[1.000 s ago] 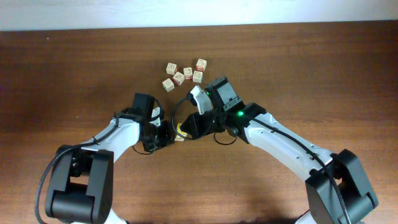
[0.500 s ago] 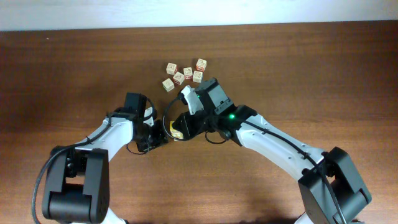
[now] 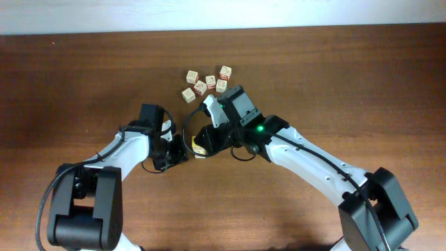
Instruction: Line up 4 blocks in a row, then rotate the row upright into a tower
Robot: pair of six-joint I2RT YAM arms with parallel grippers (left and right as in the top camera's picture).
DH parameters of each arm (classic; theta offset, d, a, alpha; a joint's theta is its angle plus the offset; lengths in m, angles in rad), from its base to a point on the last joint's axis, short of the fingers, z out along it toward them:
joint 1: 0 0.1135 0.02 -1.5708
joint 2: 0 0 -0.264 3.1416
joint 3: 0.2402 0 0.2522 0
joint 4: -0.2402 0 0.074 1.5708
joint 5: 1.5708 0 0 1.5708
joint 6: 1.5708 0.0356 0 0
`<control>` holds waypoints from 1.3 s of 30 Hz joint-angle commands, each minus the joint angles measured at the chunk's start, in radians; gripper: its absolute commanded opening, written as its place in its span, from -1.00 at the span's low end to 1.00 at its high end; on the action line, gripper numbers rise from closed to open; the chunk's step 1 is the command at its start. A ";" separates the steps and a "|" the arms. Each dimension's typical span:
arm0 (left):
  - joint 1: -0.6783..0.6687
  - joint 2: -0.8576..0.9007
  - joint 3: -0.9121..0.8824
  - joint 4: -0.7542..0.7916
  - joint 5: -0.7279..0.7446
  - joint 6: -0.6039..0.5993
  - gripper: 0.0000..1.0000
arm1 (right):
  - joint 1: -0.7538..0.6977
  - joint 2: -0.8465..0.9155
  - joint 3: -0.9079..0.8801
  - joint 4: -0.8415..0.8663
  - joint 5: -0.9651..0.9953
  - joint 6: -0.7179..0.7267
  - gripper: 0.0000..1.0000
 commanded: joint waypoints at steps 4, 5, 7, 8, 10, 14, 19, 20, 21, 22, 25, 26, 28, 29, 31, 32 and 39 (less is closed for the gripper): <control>0.006 -0.011 0.005 -0.005 -0.027 0.017 -1.00 | 0.006 -0.053 0.084 -0.043 0.019 -0.028 -0.74; 0.034 -0.015 0.012 -0.014 -0.026 0.047 -1.00 | 0.002 -0.057 0.148 -0.116 0.023 -0.068 -0.74; 0.119 -0.106 0.096 -0.130 -0.064 0.179 -1.00 | -0.104 -0.146 0.267 -0.269 0.027 -0.133 -0.63; 0.129 -0.205 0.154 -0.184 -0.165 0.204 -1.00 | -0.168 -0.206 0.293 -0.338 0.037 -0.164 -0.55; 0.129 -0.435 0.229 -0.200 -0.219 0.358 -0.92 | -0.299 -0.365 0.299 -0.470 0.097 -0.202 -0.42; 0.129 -0.820 0.232 -0.192 -0.341 0.358 -0.48 | -0.376 -0.566 0.299 -0.617 0.222 -0.228 -0.14; 0.129 -1.064 0.232 -0.260 -0.471 0.369 -0.15 | -0.376 -0.728 0.299 -0.722 0.341 -0.228 0.79; 0.129 -1.098 0.232 -0.272 -0.472 0.369 -0.12 | -0.376 -0.757 0.299 -0.742 0.347 -0.228 0.97; 0.129 -1.112 0.232 -0.280 -0.472 0.369 0.25 | -0.376 -0.768 0.299 -0.760 0.367 -0.228 0.97; 0.129 -1.114 0.231 -0.312 -0.471 0.369 0.98 | -0.376 -0.777 0.299 -0.783 0.374 -0.228 0.97; 0.129 -1.114 0.231 -0.370 -0.463 0.369 0.99 | -0.375 -0.766 0.299 -0.797 0.374 -0.228 0.97; 0.129 -1.114 0.231 -0.370 -0.463 0.369 0.98 | -0.375 -0.749 0.299 -0.797 0.374 -0.228 0.97; 0.129 -1.114 0.231 -0.370 -0.463 0.369 0.99 | -0.375 -0.694 0.299 -0.808 0.375 -0.228 0.97; 0.129 -1.114 0.231 -0.370 -0.463 0.369 0.98 | -0.375 -0.629 0.299 -0.819 0.401 -0.229 0.97; 0.129 -1.114 0.231 -0.370 -0.463 0.369 0.98 | -0.382 -0.577 0.284 -0.755 0.472 -0.269 0.98; 0.129 -1.114 0.231 -0.370 -0.463 0.369 0.98 | -0.388 -0.611 0.250 -0.661 0.471 -0.369 0.97; 0.129 -1.114 0.231 -0.370 -0.464 0.369 0.98 | -0.603 -1.149 -0.514 0.003 0.349 -0.542 0.97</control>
